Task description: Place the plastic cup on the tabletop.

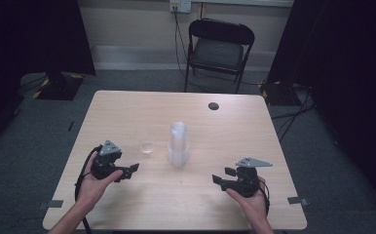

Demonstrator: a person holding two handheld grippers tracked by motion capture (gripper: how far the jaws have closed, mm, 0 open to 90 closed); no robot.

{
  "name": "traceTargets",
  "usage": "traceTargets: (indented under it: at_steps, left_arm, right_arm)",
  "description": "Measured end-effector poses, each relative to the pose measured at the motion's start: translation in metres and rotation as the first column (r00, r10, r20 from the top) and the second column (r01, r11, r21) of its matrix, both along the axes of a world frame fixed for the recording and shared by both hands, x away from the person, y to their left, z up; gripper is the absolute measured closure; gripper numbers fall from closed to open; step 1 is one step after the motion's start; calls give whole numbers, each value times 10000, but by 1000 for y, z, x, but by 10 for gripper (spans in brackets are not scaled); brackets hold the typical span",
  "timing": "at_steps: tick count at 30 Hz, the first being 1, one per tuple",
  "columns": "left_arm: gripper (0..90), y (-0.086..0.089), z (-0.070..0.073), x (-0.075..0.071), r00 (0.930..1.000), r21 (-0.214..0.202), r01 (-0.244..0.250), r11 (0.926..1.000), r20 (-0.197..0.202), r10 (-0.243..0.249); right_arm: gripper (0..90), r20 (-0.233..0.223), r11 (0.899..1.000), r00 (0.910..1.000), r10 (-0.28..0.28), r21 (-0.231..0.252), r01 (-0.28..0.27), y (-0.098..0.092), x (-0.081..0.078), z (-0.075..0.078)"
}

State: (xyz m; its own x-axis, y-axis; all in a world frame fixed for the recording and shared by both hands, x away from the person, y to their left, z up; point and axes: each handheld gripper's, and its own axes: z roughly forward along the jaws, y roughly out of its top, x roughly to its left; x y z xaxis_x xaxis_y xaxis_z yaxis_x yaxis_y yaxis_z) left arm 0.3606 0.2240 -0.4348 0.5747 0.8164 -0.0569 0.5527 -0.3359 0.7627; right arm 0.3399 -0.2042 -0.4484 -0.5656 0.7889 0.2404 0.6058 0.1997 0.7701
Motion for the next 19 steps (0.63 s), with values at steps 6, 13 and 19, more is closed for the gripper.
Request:
traceTargets:
  at_steps: [6,13,19]
  left_arm:
    - [159,-3,-5,-24,9995,-248,90,9997,-309,-97]
    - [161,-10,-18,-39,9981,92,608,9981,-70,-608]
    - [160,-8,-25,-44,9965,-8,820,9966,176,-820]
  right_arm:
    - [347,-37,10000,10000,-19,-26,19,-1,0,-2]
    - [347,4,9996,10000,-46,-291,46,0,1,-5]
    - [322,187,9964,9997,-180,-825,195,0,4,-11]
